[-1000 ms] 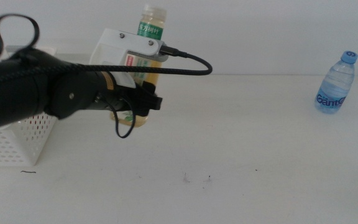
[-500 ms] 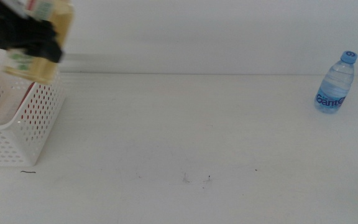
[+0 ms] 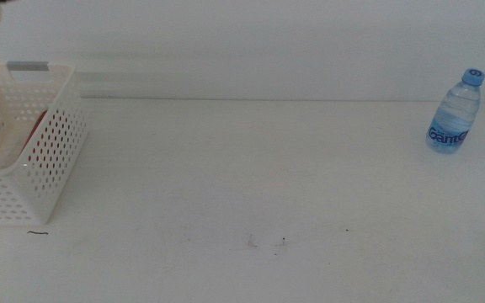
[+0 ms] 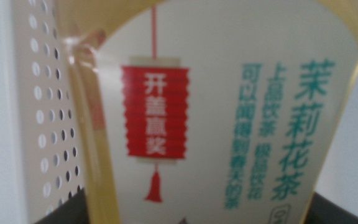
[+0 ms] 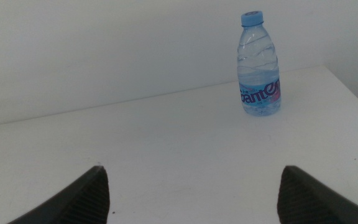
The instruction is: Use arms to grab the bottles and put them into the dustbin to the left of the table.
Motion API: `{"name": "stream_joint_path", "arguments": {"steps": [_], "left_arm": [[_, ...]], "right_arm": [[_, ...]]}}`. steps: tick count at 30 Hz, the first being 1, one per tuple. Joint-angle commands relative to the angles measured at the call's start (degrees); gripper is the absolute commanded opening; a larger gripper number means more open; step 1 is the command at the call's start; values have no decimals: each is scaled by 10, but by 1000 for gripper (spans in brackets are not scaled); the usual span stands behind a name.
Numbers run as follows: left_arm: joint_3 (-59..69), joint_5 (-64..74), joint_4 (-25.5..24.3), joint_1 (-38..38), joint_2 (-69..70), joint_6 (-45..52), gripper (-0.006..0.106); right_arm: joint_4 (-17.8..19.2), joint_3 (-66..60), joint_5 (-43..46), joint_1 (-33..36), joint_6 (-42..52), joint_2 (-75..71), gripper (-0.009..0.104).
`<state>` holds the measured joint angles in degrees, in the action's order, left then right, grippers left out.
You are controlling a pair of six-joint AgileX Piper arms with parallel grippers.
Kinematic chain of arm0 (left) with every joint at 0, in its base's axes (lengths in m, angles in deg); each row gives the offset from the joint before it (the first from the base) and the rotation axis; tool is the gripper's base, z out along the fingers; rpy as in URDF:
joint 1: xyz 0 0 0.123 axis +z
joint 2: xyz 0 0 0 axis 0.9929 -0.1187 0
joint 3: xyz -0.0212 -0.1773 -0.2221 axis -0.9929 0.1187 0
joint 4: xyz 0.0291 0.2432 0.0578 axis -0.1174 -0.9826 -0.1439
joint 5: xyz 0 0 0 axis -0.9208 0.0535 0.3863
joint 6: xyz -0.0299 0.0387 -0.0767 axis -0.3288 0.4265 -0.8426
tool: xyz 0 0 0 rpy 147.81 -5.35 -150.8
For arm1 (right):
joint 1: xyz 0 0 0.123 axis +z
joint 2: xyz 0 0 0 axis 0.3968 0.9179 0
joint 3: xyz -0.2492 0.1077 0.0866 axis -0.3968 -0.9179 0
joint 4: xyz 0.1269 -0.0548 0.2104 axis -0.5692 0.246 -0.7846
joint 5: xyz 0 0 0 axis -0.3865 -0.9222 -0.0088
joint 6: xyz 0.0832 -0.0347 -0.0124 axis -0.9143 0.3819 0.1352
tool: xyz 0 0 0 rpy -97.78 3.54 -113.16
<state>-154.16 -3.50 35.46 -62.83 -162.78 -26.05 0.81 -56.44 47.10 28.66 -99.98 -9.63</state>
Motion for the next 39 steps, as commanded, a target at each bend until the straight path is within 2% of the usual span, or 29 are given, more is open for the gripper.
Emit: {"name": "stream_joint_path", "arguments": {"steps": [1,6,10,12,18,20,25,31,35,39], "left_arm": [[-11,-20,17,5,-18,12,-2],[-11,-41,23,6,-61,35,0],[-11,-45,23,6,-85,35,13],[-11,-46,23,6,-97,35,27],[-11,-50,-5,6,-112,36,81],[-11,-56,-11,6,-112,36,94],[-11,-59,8,6,-85,34,94],[3,-59,66,-11,2,38,94],[71,-118,125,-46,91,49,94],[176,-231,236,-98,198,138,94]], "right_arm": [[9,-2,7,-3,1,-3,86],[9,-2,7,-3,1,-3,86],[9,-2,7,-3,1,-3,86],[9,-2,7,-3,1,-3,86],[9,-2,7,-3,1,-3,86],[9,-2,7,-3,1,-3,86],[9,-2,7,-3,1,-3,86],[9,-2,7,-3,1,-3,86],[9,-2,7,-3,1,-3,86],[9,-2,7,-3,1,-3,86]]}}
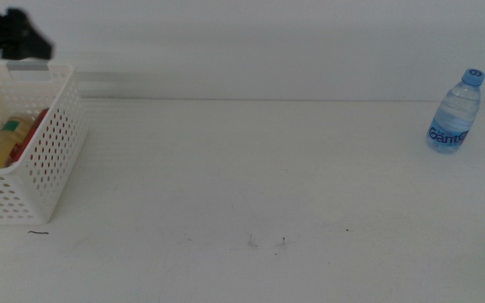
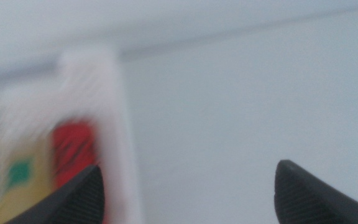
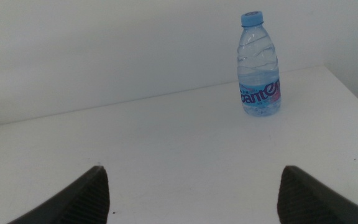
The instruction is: Use arms to grab the bottles and put them into the dustbin to the left of the table.
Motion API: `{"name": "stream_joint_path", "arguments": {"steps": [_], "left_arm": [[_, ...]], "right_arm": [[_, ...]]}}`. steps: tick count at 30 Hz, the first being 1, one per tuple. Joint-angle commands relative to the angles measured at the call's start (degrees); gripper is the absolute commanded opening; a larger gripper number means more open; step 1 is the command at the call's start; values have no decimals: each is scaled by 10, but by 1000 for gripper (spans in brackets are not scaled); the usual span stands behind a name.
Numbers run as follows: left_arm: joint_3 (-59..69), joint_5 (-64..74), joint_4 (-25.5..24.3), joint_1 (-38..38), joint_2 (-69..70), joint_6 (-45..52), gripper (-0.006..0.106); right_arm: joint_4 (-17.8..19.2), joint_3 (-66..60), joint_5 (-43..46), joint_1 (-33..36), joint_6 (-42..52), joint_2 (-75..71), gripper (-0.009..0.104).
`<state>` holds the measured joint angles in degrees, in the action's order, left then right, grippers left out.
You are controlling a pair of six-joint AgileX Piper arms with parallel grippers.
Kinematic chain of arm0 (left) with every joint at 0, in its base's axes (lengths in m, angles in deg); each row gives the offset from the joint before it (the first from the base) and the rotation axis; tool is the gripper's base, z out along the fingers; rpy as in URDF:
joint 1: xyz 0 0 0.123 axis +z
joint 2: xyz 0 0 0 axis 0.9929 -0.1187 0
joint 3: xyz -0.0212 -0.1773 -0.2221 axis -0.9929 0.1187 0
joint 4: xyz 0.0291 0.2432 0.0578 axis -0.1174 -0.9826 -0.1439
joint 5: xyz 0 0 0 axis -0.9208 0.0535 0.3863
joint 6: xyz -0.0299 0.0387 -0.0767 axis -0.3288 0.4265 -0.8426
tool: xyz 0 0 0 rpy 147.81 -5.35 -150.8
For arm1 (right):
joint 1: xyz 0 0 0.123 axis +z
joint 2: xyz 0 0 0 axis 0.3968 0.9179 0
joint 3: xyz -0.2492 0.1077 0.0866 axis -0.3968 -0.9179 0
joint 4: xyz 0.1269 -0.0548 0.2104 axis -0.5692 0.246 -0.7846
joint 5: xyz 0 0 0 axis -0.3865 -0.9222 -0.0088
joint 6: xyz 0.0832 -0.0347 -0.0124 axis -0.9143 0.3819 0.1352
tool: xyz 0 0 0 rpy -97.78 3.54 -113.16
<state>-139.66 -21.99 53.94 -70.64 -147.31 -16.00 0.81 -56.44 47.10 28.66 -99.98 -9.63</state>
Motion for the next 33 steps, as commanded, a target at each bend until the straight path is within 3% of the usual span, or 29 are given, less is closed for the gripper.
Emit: {"name": "stream_joint_path", "arguments": {"steps": [1,10,15,18,33], "left_arm": [[61,-66,67,-37,64,52,94],[186,-36,66,-151,300,49,94],[168,72,-97,-219,390,-194,94],[138,80,-119,-253,408,-193,94],[93,98,-81,-268,410,-200,94]], "right_arm": [[9,-2,7,-3,1,-3,86],[9,-2,7,-2,1,-3,86],[9,-2,7,-2,1,-3,86],[9,-2,7,-2,1,-3,86],[9,-2,7,-2,1,-3,86]]}}
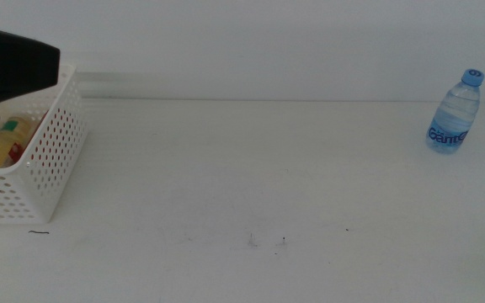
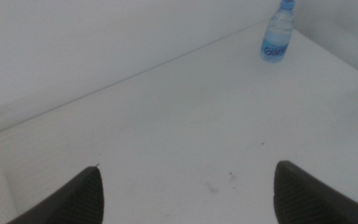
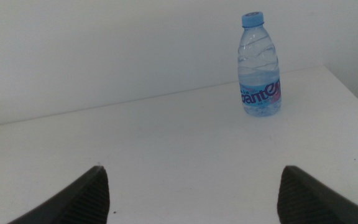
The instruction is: Use arms to grab the bottles and put them into the dustbin to the left of the table.
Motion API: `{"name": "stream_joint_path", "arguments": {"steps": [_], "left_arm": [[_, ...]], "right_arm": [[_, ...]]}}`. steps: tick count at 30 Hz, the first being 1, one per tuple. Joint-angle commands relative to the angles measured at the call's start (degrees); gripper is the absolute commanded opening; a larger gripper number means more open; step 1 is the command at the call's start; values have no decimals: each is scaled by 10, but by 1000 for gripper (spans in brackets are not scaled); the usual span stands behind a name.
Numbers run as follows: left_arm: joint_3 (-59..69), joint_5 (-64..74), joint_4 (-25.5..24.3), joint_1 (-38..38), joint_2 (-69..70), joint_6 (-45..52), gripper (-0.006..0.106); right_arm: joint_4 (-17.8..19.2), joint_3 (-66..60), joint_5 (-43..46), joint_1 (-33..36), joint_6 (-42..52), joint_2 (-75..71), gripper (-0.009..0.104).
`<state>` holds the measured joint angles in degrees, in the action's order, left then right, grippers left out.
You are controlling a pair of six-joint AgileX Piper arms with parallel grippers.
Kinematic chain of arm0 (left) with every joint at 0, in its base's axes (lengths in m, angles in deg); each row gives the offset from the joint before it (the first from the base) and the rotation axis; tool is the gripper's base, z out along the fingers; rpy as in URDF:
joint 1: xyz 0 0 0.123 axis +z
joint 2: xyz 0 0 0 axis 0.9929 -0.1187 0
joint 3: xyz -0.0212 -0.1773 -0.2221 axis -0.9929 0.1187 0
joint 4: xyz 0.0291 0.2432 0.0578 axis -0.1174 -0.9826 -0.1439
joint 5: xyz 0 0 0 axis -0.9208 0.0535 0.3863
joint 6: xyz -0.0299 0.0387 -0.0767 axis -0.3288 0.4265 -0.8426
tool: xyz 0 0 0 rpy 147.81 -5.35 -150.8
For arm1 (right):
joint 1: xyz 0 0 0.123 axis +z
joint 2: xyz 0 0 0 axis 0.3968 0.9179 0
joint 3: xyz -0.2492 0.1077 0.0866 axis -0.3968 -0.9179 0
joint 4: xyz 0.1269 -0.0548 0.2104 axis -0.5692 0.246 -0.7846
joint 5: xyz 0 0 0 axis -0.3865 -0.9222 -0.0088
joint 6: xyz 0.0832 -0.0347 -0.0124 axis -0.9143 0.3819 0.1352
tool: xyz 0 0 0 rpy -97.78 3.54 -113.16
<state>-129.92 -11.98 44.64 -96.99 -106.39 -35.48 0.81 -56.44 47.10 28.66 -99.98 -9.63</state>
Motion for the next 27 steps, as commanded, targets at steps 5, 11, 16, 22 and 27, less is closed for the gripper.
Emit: {"name": "stream_joint_path", "arguments": {"steps": [5,11,16,22,27], "left_arm": [[-4,-15,20,-4,1,-5,94],[-4,-18,20,-4,1,-5,94],[-4,-24,18,-4,1,-6,94],[-4,-24,18,-4,1,-6,94],[-4,-24,18,-4,1,-6,94]], "right_arm": [[9,-2,7,-2,1,-3,86],[9,-2,7,-2,1,-3,86],[9,-2,7,-2,1,-3,86],[91,-2,116,-2,36,-3,86],[85,-2,212,-2,51,92,86]]}}
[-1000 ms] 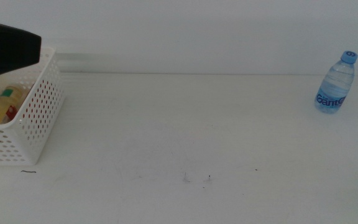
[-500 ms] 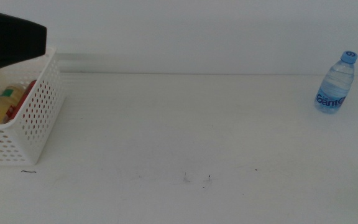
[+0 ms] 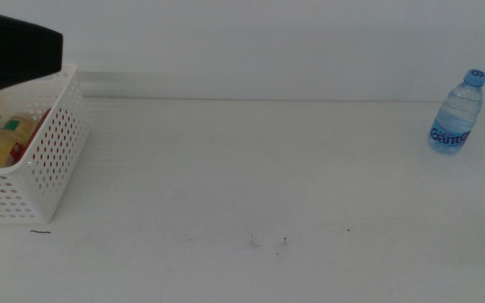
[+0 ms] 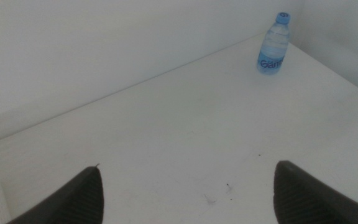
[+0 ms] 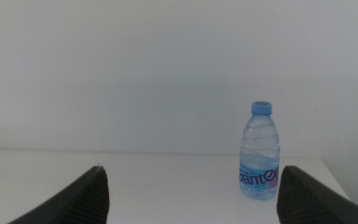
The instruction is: Use arms to grab the bottles and put them into the dustbin to the left of the table.
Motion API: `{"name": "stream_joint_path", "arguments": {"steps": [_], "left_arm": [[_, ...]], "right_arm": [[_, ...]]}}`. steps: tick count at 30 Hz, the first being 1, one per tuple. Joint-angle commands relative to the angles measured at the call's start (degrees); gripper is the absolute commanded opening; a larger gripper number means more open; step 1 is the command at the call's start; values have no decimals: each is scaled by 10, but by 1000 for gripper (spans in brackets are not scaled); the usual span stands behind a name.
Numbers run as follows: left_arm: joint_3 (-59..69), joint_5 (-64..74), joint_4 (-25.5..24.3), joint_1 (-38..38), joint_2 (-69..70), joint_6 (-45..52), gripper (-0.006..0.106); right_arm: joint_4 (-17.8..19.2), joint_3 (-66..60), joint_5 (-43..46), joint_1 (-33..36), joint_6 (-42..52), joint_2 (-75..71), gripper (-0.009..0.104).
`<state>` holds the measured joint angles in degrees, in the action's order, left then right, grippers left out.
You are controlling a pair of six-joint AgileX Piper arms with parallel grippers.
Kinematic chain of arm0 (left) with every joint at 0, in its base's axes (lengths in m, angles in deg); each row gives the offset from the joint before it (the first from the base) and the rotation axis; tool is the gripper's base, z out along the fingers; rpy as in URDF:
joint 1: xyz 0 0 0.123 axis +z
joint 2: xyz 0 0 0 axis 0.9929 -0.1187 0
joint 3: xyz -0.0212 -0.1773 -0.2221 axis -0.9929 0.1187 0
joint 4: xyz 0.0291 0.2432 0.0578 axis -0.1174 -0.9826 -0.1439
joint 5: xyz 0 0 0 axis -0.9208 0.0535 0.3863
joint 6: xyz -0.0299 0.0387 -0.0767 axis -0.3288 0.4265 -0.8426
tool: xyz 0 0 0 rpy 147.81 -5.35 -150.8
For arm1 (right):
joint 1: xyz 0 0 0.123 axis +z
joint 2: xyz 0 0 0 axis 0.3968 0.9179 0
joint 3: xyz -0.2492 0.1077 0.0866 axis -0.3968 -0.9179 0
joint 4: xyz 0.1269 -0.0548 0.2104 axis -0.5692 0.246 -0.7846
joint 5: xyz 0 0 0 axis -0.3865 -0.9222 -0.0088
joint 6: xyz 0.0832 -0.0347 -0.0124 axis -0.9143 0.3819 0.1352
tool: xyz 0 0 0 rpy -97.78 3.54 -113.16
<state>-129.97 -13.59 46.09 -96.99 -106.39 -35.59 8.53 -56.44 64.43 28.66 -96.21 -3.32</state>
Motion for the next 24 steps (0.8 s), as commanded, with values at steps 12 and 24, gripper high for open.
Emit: {"name": "stream_joint_path", "arguments": {"steps": [12,24], "left_arm": [[-3,-8,5,-4,4,-4,94],[-3,-8,5,-4,4,-4,94]], "right_arm": [[-235,-2,486,-2,176,511,86],[-235,114,648,-2,139,846,86]]}}
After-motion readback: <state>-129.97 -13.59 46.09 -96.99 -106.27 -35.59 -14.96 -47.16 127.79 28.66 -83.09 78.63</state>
